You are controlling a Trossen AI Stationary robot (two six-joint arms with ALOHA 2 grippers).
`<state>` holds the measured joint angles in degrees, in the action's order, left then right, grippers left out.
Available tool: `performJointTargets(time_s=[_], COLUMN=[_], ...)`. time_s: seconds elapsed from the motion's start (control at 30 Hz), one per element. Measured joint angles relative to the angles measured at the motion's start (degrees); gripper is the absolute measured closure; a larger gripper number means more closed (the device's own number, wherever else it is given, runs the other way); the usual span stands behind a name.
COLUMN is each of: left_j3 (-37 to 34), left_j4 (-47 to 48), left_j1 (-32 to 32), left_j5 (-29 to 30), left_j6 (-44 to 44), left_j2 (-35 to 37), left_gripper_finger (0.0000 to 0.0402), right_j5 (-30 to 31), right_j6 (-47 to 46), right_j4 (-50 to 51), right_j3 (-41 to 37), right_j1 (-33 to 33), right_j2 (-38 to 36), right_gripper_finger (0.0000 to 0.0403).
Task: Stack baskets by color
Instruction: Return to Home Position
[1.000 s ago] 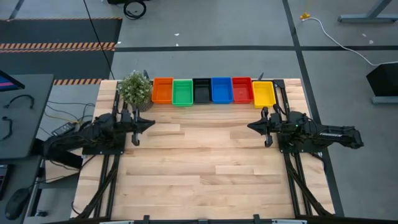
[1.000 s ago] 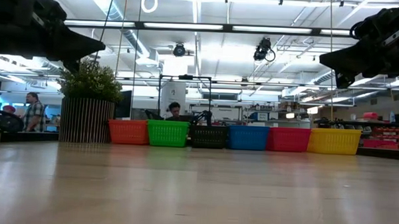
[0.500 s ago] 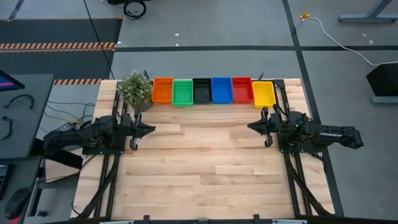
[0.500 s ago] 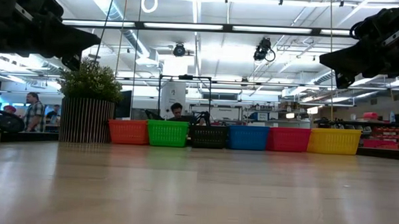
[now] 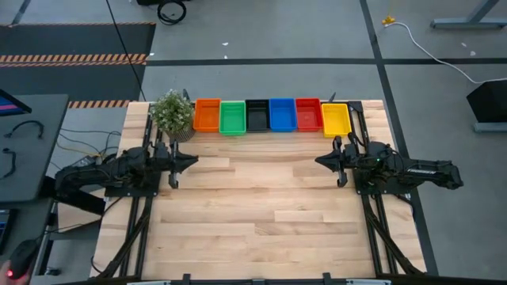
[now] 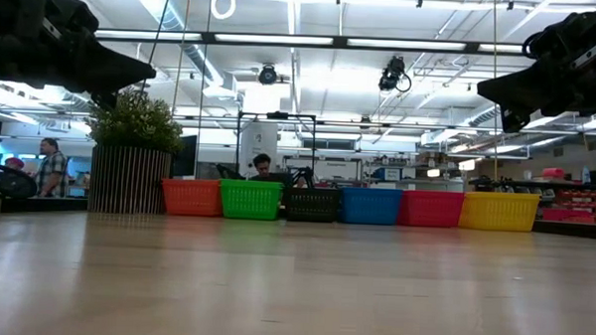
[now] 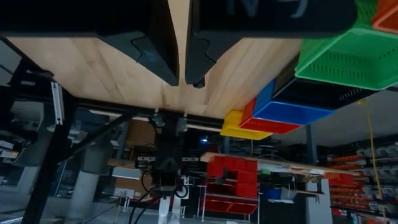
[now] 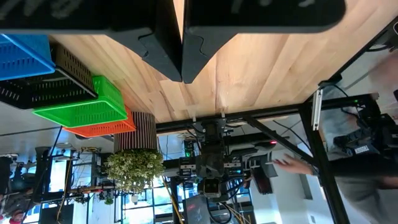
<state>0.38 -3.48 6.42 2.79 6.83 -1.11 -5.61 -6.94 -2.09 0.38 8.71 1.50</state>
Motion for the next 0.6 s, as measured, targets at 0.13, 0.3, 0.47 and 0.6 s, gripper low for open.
performJointTargets(time_s=[0.13, 0.3, 0.47, 0.6], left_j3=[0.0, 0.0, 0.0, 0.0], left_j4=[0.0, 0.0, 0.0, 0.0], left_j1=[0.0, 0.0, 0.0, 0.0], left_j5=[0.0, 0.0, 0.0, -0.01], left_j6=[0.0, 0.01, 0.0, 0.02], left_j2=[-0.01, -0.02, -0.02, -0.02], left_gripper_finger=[0.0372, 0.0378, 0.0373, 0.0367], right_j5=[0.0, 0.0, 0.0, 0.0], right_j6=[0.0, 0.0, 0.0, 0.0], right_j4=[0.0, 0.0, 0.0, 0.0], right_j3=[0.0, 0.0, 0.0, 0.0], right_j1=[0.0, 0.0, 0.0, 0.0], right_j2=[0.0, 0.0, 0.0, 0.0], right_gripper_finger=[0.0391, 0.0391, 0.0391, 0.0391])
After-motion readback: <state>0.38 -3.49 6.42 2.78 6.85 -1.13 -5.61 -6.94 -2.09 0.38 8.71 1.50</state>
